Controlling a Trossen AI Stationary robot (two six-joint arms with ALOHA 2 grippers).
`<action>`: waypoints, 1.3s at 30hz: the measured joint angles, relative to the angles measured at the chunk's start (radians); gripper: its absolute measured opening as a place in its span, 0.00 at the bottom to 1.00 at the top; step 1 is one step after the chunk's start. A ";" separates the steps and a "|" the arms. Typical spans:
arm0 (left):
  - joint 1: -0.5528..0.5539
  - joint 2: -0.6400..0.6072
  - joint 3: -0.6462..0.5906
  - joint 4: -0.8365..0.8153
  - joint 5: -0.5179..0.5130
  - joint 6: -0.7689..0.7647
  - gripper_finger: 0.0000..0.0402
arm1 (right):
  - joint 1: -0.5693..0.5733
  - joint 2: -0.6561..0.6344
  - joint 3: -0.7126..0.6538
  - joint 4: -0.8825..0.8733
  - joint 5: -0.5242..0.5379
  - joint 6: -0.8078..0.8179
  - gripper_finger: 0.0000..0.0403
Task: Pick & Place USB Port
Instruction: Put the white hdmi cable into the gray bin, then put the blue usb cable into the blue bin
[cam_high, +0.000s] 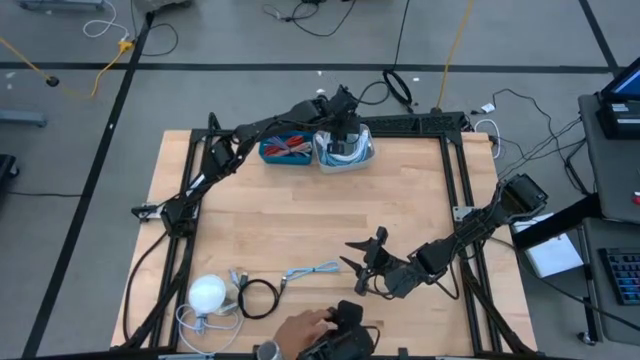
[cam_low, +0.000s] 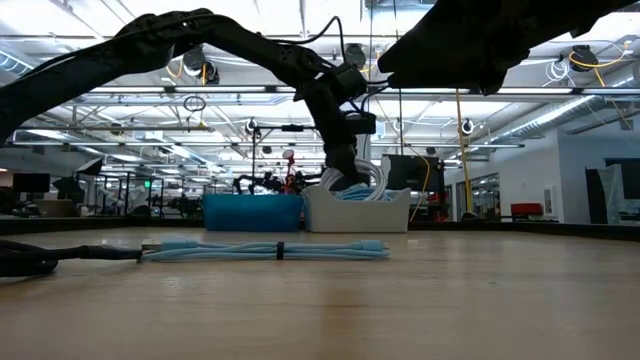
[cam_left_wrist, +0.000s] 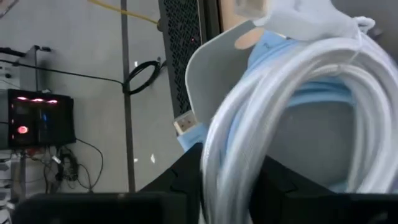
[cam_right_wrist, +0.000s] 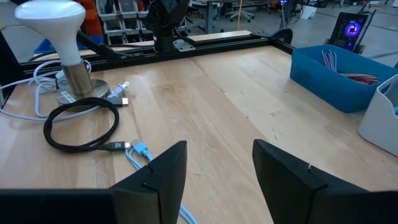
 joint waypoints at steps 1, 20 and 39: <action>-0.001 0.000 0.000 -0.003 0.002 0.000 0.28 | 0.000 0.000 0.000 0.000 0.000 0.000 0.44; 0.000 -0.128 0.000 0.015 -0.093 -0.063 0.77 | -0.007 -0.001 -0.050 0.019 -0.001 0.050 0.44; -0.257 -0.819 -0.281 -0.666 0.825 -0.226 0.22 | -0.089 -0.001 -0.075 0.195 -0.231 0.018 0.44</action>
